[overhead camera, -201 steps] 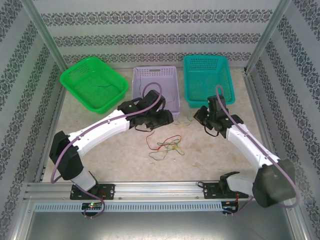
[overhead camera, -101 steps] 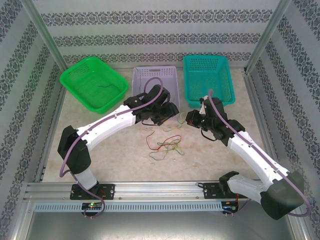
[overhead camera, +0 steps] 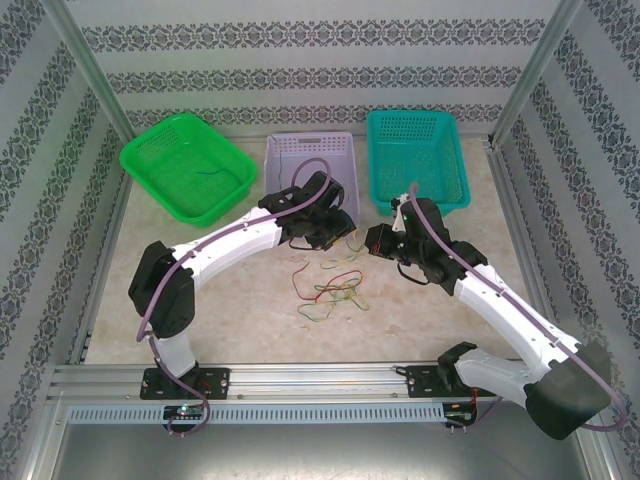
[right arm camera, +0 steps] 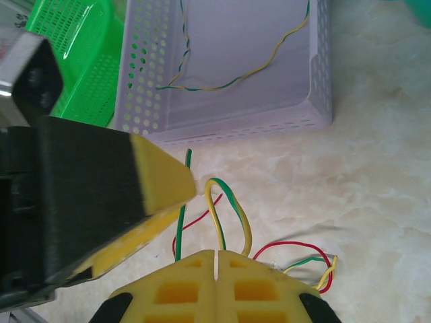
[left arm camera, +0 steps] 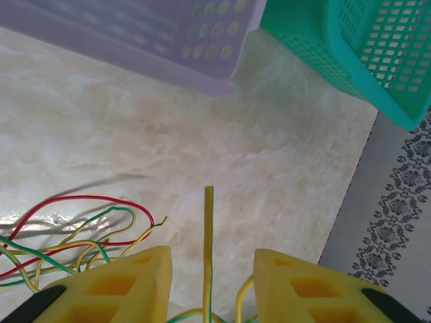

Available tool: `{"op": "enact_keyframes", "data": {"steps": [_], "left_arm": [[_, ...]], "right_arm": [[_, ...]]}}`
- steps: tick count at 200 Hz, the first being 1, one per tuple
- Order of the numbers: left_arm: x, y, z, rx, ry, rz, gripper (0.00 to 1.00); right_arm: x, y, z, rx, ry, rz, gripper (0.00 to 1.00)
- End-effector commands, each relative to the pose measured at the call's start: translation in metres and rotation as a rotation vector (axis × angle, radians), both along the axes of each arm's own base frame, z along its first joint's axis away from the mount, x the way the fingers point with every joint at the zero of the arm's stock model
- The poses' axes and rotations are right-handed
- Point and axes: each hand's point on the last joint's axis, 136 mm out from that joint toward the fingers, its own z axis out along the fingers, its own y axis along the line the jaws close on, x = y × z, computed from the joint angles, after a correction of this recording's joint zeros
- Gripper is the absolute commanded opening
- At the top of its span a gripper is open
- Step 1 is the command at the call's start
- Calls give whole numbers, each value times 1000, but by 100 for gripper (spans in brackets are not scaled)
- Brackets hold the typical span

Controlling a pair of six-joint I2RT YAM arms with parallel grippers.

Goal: Untangle the cables

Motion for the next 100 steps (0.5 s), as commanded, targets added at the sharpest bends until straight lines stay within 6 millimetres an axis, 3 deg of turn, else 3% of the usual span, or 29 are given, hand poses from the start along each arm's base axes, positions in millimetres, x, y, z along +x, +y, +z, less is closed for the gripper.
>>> {"op": "enact_keyframes", "data": {"steps": [1, 16, 29, 66, 100], "left_arm": [[5, -4, 2, -35, -1, 3, 30], [5, -3, 3, -29, -1, 5, 18], [8, 3, 7, -10, -14, 14, 0], [38, 42, 49, 21, -97, 90, 0], [74, 93, 89, 16, -140, 173, 0]], "right_arm": [[1, 4, 13, 10, -41, 10, 0], [1, 4, 13, 8, -43, 10, 0], [1, 3, 12, 4, -45, 10, 0], [-7, -4, -3, -38, -22, 17, 0], [-24, -28, -29, -111, 10, -40, 0]]}}
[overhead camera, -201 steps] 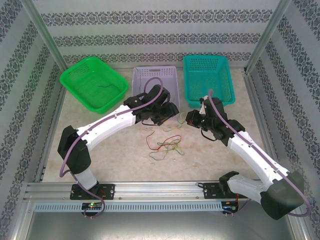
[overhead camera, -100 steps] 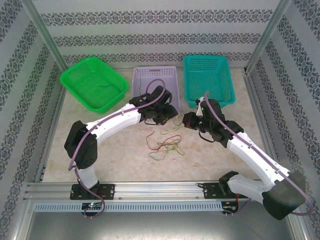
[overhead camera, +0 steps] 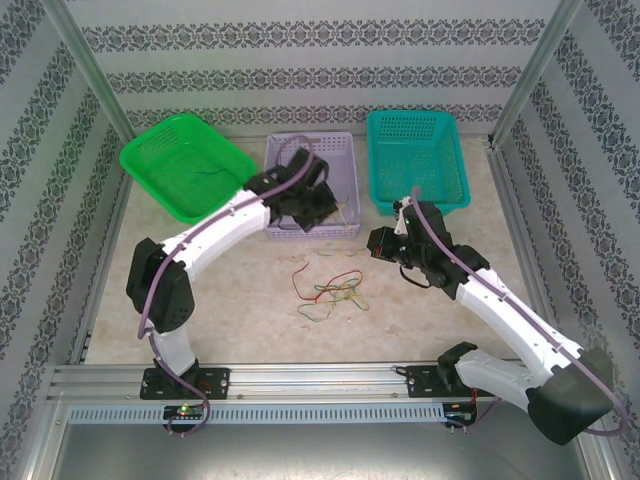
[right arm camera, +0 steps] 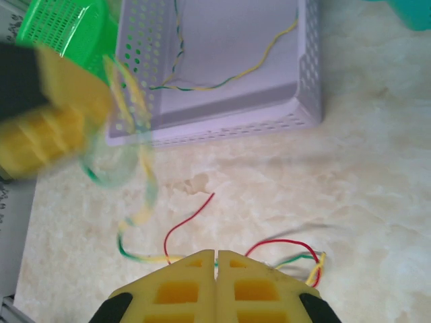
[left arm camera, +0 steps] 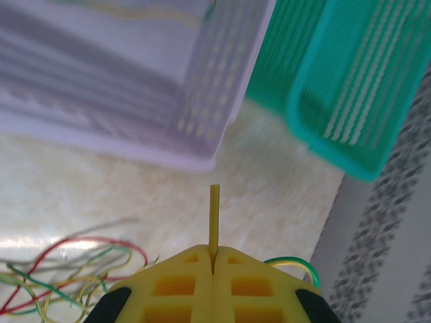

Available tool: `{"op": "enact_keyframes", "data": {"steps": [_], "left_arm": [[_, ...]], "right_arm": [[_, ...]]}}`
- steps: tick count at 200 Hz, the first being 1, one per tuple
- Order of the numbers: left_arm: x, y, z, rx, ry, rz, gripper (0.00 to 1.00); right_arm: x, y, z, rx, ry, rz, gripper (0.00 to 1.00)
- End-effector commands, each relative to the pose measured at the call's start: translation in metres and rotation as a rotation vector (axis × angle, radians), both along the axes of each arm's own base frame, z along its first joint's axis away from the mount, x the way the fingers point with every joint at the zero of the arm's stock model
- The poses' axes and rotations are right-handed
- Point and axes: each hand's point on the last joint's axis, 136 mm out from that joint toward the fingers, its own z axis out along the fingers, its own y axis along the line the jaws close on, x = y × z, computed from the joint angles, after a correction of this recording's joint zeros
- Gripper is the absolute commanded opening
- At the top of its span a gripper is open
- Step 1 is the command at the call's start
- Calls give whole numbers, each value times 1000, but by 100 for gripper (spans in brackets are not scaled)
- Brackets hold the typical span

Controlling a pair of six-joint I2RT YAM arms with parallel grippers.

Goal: Untangle the cables

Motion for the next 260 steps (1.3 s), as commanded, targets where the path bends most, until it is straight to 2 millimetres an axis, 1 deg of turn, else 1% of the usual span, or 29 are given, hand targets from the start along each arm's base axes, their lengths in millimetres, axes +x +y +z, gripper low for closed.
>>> {"op": "enact_keyframes", "data": {"steps": [1, 14, 43, 63, 83, 98, 116, 131, 164, 177, 201, 211, 233, 246, 256, 260], "left_arm": [[19, 47, 46, 22, -73, 58, 0], [29, 70, 57, 25, -79, 95, 0], [47, 128, 82, -8, -103, 215, 0], [55, 160, 100, -31, -132, 267, 0], [59, 192, 113, 29, -165, 276, 0], [62, 205, 122, 70, -212, 265, 0], [68, 212, 132, 129, -314, 231, 0], [68, 222, 128, 192, -351, 237, 0], [62, 259, 127, 288, -387, 297, 0], [62, 265, 129, 315, -406, 291, 0], [65, 260, 126, 332, -443, 242, 0], [70, 259, 121, 339, -457, 228, 0], [86, 254, 112, 342, -476, 191, 0], [99, 242, 109, 331, -495, 157, 0], [112, 231, 105, 332, -511, 128, 0], [116, 227, 107, 335, -524, 119, 0]], "right_arm": [[-16, -20, -22, -86, 25, -33, 0], [-21, -33, -29, -105, 30, -81, 0], [-27, -69, -44, -137, 75, -229, 0], [-28, -91, -52, -134, 103, -320, 0], [-26, -111, -52, -119, 114, -401, 0], [-22, -119, -51, -69, 137, -446, 0], [-22, -126, -54, -12, 214, -512, 0], [-23, -129, -61, 61, 293, -575, 0], [-31, -139, -72, 204, 395, -717, 0], [-31, -139, -74, 248, 419, -737, 0], [-26, -135, -68, 282, 416, -729, 0], [-20, -134, -58, 275, 384, -706, 0], [-5, -127, -29, 165, 275, -614, 0], [5, -115, -12, 100, 205, -537, 0], [11, -105, -2, 47, 162, -480, 0], [13, -100, 1, 26, 146, -460, 0]]}}
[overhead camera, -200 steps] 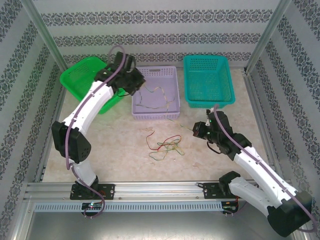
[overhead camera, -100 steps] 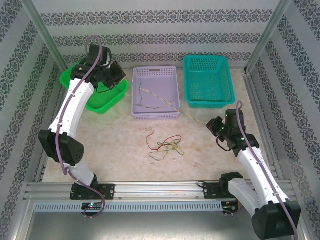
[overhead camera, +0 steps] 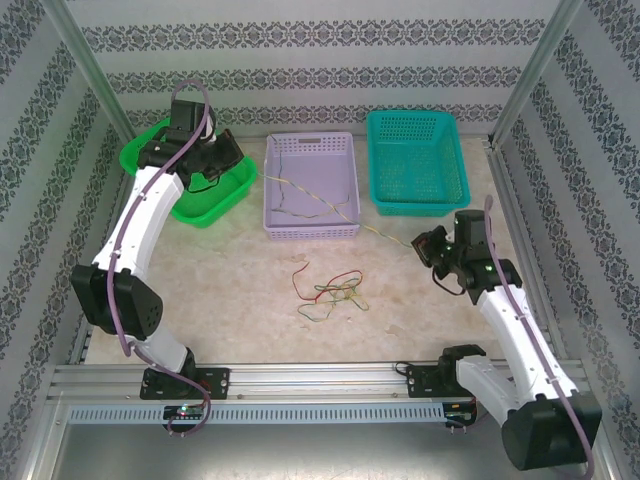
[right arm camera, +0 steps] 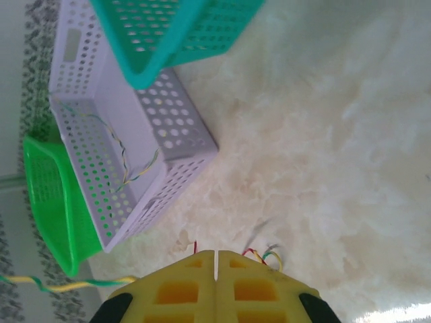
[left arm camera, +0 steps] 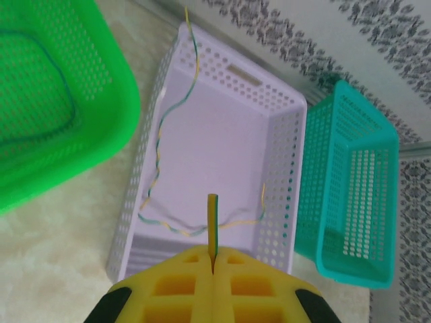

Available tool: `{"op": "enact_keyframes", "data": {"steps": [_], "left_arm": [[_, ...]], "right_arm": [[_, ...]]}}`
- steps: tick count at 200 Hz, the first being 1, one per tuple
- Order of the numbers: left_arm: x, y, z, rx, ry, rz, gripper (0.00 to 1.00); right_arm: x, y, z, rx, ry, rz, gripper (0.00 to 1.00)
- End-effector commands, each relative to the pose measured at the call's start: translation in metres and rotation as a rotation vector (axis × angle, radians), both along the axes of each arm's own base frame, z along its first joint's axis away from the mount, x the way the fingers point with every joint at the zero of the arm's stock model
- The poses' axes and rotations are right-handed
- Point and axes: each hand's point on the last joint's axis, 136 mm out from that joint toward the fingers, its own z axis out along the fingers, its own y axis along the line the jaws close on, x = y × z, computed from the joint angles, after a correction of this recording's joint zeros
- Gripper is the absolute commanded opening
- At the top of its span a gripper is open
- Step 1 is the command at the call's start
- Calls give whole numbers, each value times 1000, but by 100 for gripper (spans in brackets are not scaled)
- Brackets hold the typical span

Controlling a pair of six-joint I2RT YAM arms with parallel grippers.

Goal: Untangle the cables

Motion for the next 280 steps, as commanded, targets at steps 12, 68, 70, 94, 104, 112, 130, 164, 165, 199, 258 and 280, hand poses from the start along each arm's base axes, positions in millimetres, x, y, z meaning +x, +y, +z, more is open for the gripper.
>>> {"op": "enact_keyframes", "data": {"steps": [12, 68, 70, 94, 104, 112, 130, 164, 165, 199, 258, 280], "left_arm": [[67, 8, 24, 116, -211, 28, 0], [139, -41, -3, 96, -252, -2, 0], [141, -43, -4, 94, -253, -5, 0], [159, -65, -25, 89, -257, -30, 0], [165, -71, -36, 92, -251, -34, 0], [169, -75, -44, 94, -246, -35, 0], [177, -83, -64, 96, -231, -43, 0], [184, -102, -100, 106, -185, -74, 0], [184, -101, -101, 107, -182, -74, 0], [185, -111, -131, 84, -126, -100, 18], [154, -95, -93, 135, -48, -78, 71], [136, -96, -62, 88, -42, -84, 75]], "right_arm": [[13, 8, 17, -279, -66, 95, 0], [57, 71, 35, -398, -140, 238, 0], [59, 74, 35, -402, -143, 244, 0], [81, 102, 31, -454, -154, 308, 0], [90, 112, 28, -470, -159, 328, 0], [97, 119, 25, -485, -159, 342, 0], [113, 129, 15, -511, -151, 361, 0], [137, 147, -14, -528, -102, 411, 0], [137, 147, -15, -526, -100, 413, 0], [150, 171, -41, -492, -25, 479, 0], [150, 142, -22, -488, 19, 391, 46], [143, 121, 2, -461, -3, 332, 50]]}}
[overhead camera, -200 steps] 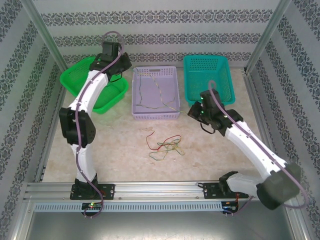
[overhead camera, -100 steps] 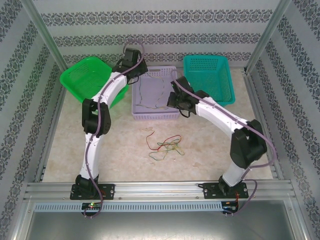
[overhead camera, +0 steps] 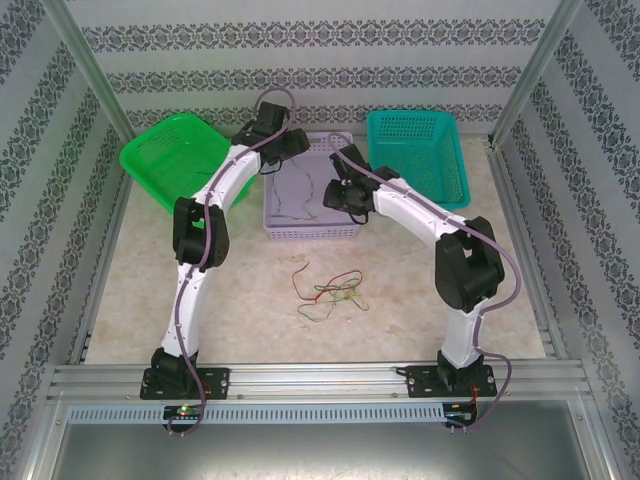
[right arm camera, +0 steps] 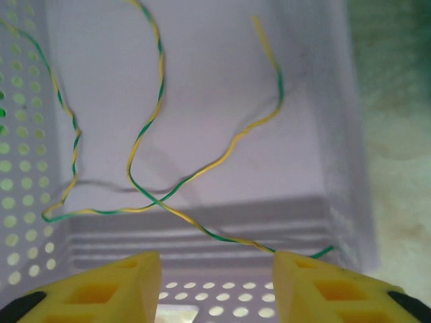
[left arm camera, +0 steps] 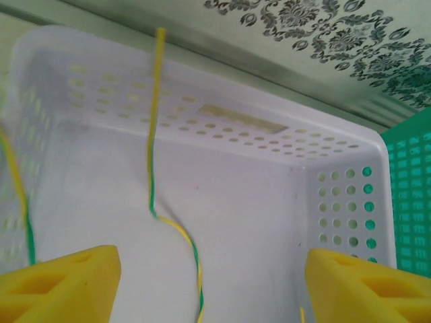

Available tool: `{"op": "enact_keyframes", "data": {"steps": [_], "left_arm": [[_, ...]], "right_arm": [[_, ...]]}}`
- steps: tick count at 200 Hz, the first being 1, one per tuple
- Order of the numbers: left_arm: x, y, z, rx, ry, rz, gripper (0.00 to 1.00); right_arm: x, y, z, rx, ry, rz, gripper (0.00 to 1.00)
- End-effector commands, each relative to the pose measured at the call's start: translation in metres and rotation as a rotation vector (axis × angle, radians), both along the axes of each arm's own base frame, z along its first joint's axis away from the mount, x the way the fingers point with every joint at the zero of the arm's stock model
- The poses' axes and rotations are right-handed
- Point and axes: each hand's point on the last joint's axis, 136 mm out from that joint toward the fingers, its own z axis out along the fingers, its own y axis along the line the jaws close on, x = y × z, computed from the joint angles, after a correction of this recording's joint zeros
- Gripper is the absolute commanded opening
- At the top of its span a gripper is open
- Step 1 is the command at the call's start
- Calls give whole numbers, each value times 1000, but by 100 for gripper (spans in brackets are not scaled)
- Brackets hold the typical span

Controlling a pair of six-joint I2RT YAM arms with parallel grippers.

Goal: Untangle the cables

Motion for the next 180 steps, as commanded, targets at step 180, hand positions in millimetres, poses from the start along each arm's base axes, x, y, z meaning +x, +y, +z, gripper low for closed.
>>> {"op": "enact_keyframes", "data": {"steps": [180], "left_arm": [[-358, -51, -39, -138, 439, -198, 64]], "right_arm": [[-228, -43, -59, 290, 345, 101, 49]]}}
